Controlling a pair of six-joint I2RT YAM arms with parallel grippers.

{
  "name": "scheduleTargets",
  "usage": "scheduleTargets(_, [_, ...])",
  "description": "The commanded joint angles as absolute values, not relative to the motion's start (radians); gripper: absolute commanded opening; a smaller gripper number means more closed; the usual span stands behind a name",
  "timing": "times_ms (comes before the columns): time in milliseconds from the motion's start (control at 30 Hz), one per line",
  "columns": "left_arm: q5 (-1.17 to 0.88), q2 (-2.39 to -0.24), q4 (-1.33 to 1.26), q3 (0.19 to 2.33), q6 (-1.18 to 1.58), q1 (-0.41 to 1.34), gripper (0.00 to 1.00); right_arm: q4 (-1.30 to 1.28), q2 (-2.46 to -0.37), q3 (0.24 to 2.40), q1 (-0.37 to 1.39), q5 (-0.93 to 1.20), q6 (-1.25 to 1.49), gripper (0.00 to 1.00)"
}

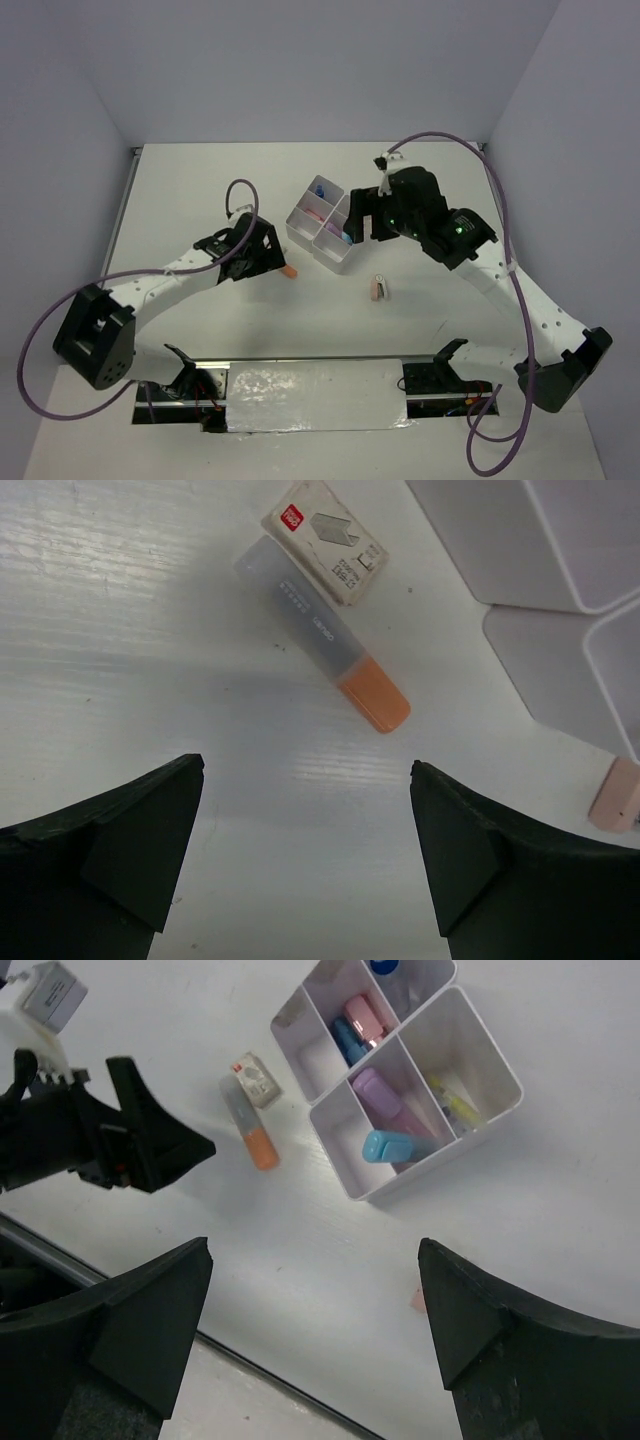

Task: Sort the stationery into containers
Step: Pick up the stationery from the center of the board.

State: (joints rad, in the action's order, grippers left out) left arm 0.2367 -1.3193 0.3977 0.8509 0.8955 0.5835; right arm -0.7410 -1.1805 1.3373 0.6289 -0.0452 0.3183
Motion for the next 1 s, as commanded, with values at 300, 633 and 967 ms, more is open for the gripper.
scheduleTargets(300, [0.383, -1.638, 0.454, 1.075, 1.034, 0.607, 0.87, -0.615, -1.074, 1.146, 0.634, -0.005, 0.319, 0.90])
scheduleTargets(633, [0.452, -1.796, 0.575, 1.200, 1.077, 0.647, 0.73, -0.592, -1.052, 1.091, 0.637, 0.014, 0.301, 0.90])
scheduleTargets(967, [0.459, -1.864, 0.580, 1.160, 1.075, 0.650, 0.52, -0.595, -1.005, 1.060, 0.637, 0.012, 0.290, 0.90])
